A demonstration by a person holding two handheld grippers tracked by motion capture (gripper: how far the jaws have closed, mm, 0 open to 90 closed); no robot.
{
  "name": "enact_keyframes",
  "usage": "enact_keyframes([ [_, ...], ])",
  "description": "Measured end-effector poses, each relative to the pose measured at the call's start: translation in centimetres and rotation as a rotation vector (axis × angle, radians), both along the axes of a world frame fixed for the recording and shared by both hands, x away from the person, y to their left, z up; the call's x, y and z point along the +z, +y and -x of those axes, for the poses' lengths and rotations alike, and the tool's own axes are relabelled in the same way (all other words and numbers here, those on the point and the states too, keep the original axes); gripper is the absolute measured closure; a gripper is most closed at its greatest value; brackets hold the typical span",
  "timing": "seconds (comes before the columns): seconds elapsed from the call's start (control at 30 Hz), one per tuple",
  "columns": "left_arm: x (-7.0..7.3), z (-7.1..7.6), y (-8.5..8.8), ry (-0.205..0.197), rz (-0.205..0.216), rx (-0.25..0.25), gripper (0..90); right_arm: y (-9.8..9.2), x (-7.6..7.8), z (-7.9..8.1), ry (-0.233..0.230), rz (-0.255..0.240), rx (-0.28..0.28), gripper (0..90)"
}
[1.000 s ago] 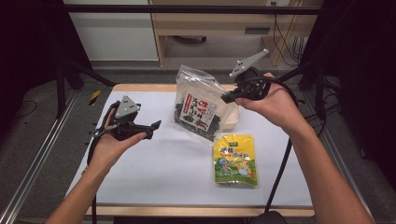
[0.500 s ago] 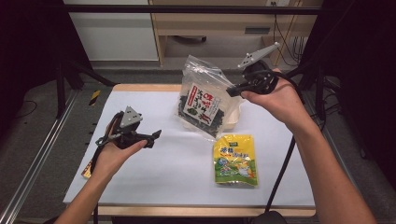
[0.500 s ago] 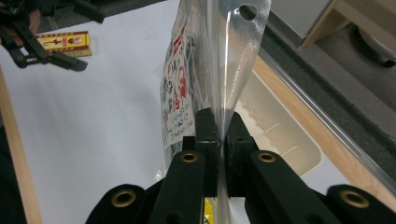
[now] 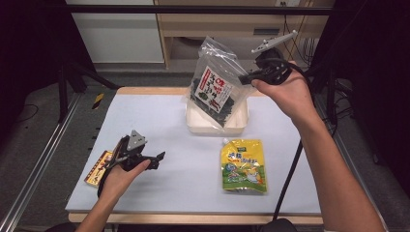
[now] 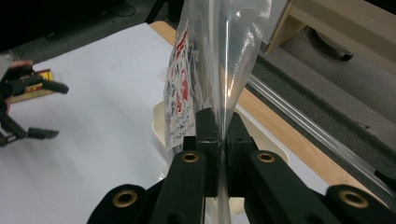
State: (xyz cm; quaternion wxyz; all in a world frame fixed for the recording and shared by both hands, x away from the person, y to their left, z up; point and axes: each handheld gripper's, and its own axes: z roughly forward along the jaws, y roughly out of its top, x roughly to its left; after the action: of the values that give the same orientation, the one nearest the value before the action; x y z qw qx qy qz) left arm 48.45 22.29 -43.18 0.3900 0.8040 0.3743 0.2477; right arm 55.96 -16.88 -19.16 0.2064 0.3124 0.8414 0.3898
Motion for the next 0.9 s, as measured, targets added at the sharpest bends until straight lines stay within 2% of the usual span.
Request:
enact_keyframes([
  [0.13,-0.8,0.4,0.6,0.004,0.007,0.021,6.5,0.2,0.3,-0.8,0.003,-0.012,-0.054,87.7],
  [0.2,-1.1,0.5,1.0,0.007,-0.007,0.025,6.5,0.3,0.5,-1.2,0.003,-0.006,-0.070,87.7],
  [0.37,-1.5,0.6,1.9,0.017,-0.002,0.055,6.6,0.6,1.0,-2.2,0.016,0.007,-0.113,87.7],
  [0.53,-1.5,0.6,2.1,0.015,-0.003,0.071,6.7,1.3,1.1,-3.1,0.028,0.035,-0.123,87.7],
  [0.9,-1.7,0.7,2.3,0.023,-0.013,0.078,6.8,2.4,0.7,-4.6,0.058,0.010,-0.147,87.7],
])
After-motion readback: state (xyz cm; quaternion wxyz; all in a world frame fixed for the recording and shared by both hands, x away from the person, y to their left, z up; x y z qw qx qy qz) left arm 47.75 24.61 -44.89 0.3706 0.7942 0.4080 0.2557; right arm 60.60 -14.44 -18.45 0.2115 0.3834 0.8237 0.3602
